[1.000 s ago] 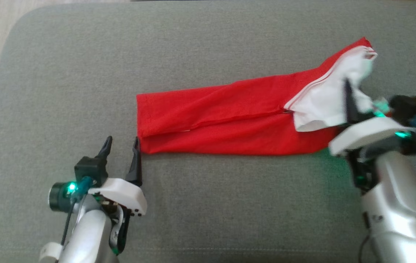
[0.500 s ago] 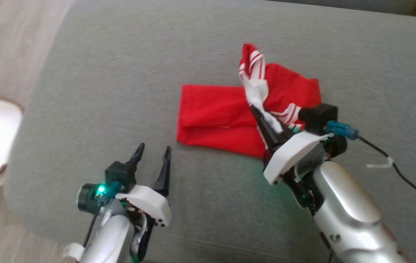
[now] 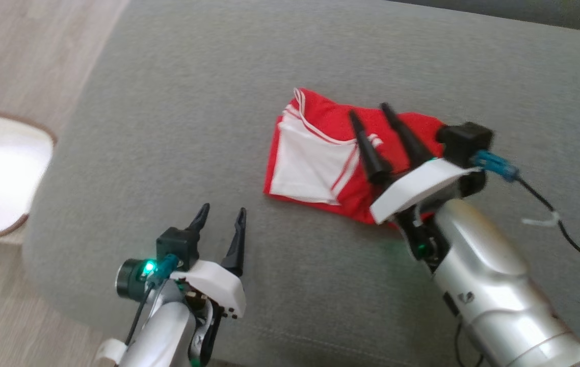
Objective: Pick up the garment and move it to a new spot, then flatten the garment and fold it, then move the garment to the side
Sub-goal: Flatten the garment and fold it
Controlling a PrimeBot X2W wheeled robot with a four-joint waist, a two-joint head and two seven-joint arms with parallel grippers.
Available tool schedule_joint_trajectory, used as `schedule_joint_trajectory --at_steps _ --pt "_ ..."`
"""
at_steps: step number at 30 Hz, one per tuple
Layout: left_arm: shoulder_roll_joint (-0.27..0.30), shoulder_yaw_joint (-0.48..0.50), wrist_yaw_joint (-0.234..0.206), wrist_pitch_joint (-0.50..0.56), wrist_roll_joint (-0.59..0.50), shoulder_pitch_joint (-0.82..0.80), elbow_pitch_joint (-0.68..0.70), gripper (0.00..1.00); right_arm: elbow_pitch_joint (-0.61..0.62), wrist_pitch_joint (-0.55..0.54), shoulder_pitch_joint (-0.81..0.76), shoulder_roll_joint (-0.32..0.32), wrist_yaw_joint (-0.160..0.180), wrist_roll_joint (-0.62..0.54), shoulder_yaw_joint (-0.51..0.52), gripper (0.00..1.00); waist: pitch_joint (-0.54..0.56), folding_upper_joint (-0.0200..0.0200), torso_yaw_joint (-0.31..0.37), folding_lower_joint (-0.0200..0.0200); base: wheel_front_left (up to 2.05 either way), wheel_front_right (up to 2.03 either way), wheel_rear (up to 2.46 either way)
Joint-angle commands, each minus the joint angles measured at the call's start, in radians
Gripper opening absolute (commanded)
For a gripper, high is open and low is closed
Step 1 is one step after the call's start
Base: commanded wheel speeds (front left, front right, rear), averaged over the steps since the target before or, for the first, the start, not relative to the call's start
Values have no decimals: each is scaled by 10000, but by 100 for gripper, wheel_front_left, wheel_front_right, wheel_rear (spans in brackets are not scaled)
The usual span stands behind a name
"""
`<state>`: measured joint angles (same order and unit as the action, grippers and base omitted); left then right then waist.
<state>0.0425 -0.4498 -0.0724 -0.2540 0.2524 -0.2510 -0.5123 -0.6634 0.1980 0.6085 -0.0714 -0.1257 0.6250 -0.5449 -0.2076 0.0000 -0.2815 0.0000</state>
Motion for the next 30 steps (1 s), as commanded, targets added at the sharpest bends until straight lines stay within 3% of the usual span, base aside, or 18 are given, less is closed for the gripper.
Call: schedule_joint_trajectory --at_steps 1,7,15,27,30 --pt "78 354 -97 -78 9 -412 281 100 128 286 230 211 -50 -60 154 100 75 0 319 0 0 0 0" --pt "78 799 -267 -78 -184 -407 368 100 -457 623 29 211 -50 -1146 1886 100 211 0 1184 0 0 0 0" --pt "78 1429 -432 -78 -560 -353 479 100 333 635 -1234 211 -50 -2747 4249 100 328 0 1946 0 0 0 0" --pt "78 2170 -430 -78 -713 318 556 100 771 637 -2700 212 -50 -4351 5418 100 806 0 2183 0 0 0 0" --pt "78 2294 -428 -78 -712 573 558 100 714 637 -2908 212 -50 -4317 5483 100 1030 0 2198 0 0 0 0"
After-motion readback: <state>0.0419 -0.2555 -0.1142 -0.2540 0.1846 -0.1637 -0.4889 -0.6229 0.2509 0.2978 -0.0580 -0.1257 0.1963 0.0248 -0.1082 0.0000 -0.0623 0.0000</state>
